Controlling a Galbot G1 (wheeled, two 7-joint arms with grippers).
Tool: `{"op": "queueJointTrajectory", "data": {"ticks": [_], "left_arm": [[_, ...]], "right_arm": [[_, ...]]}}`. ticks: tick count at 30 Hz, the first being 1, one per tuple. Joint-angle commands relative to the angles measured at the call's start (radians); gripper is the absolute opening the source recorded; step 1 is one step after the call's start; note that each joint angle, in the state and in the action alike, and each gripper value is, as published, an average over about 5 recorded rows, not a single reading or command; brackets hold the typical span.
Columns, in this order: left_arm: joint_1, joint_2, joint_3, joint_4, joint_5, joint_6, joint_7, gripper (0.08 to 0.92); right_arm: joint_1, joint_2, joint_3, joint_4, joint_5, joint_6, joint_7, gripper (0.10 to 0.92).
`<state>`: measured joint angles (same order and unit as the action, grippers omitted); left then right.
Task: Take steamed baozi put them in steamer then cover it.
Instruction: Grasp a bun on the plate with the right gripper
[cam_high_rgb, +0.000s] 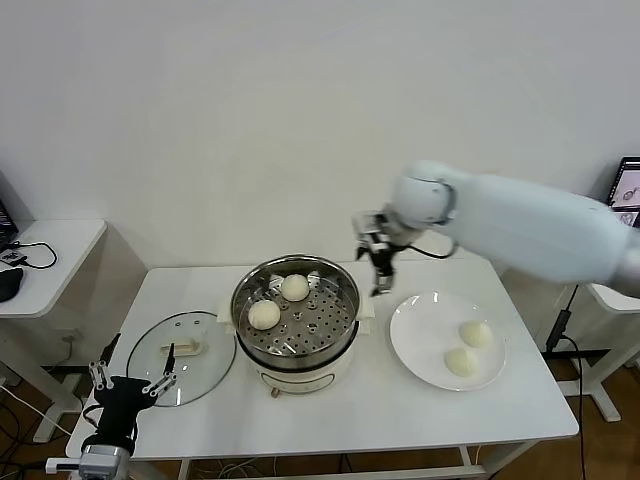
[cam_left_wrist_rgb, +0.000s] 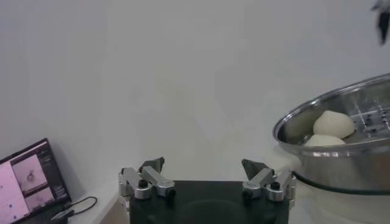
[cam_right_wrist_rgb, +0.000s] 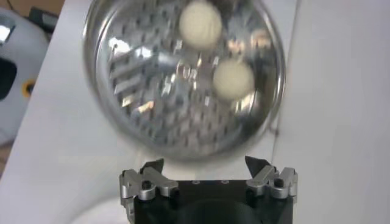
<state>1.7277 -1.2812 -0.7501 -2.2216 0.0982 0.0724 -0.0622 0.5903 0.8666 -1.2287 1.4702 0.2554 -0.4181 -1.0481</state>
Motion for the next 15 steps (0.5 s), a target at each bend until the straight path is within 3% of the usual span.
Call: {"op": "queueJointTrajectory", "data": {"ticks": [1,7,15], "left_arm": [[0.006,-0.002,0.003,-0.001,0.004,0.001,0.001,0.823],[0.014,-0.011,0.013,-0.005,0.016,0.002,0.0,0.823],[0.026,-0.015,0.013,-0.011,0.025,0.002,0.0,0.823]], "right_arm": [[-0.1,-0.389,0.022,0.129,-0.208,0.124,-0.066,0.823],[-0.342,-0.461,0.196,0.126,-0.326,0.156,-0.062,0.822],[-0.62,-0.447,0.399,0.057,-0.417,0.186,-0.053,0.823]]}}
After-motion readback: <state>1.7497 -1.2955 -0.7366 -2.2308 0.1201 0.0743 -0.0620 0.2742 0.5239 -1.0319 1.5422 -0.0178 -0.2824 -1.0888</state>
